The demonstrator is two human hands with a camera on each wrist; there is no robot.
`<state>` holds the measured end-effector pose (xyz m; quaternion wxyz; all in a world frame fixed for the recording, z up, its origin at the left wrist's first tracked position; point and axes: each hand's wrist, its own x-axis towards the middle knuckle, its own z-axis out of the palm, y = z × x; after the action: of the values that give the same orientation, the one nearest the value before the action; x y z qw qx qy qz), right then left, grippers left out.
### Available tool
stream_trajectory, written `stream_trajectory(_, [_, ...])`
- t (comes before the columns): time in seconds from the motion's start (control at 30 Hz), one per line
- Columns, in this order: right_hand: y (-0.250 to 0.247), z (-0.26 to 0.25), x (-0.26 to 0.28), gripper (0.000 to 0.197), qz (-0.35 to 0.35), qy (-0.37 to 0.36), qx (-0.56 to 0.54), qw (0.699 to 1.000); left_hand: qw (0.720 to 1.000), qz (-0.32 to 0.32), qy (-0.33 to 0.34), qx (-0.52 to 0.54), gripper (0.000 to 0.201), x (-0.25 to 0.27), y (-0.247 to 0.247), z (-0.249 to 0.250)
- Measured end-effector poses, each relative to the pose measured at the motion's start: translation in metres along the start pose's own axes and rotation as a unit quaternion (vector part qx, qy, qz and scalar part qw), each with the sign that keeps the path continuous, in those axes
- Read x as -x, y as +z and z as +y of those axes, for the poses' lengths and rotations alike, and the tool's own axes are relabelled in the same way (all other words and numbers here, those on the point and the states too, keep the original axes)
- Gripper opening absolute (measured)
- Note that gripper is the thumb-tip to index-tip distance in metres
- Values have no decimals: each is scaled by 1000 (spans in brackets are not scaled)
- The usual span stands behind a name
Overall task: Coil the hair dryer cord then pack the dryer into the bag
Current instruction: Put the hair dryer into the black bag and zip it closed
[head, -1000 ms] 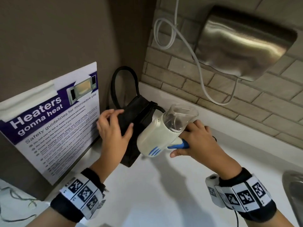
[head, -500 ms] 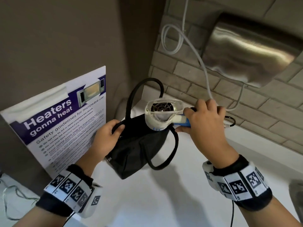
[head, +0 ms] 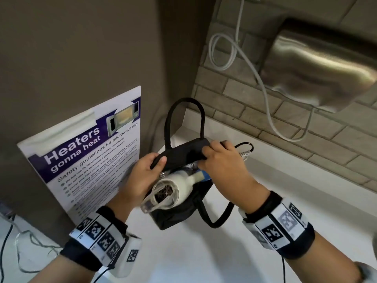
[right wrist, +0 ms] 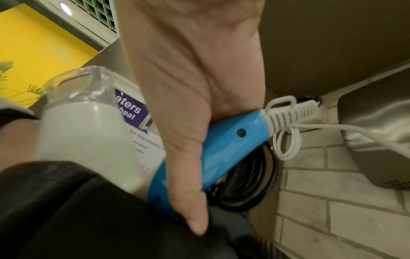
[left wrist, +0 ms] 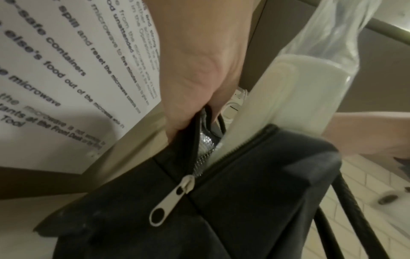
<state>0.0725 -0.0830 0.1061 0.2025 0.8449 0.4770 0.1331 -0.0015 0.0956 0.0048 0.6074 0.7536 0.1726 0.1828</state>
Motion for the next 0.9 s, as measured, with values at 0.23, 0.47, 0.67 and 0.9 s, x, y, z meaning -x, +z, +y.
stream_trajectory(0.23, [-5, 14, -26, 48, -179, -155, -87, 968, 995, -64, -1, 73, 25, 3, 4, 0])
stream_trajectory(0.47, [18, 15, -62, 62, -374, -182, -159, 895, 980, -114, -50, 158, 22, -2, 2, -2])
stream_trajectory(0.67, [54, 8, -73, 61, -418, -148, -262, 857, 972, -114, -55, 198, 11, -2, -8, -3])
stream_trajectory(0.9, [83, -12, -69, 61, -361, -124, -244, 892, 989, -80, -15, 124, 10, -1, -7, -3])
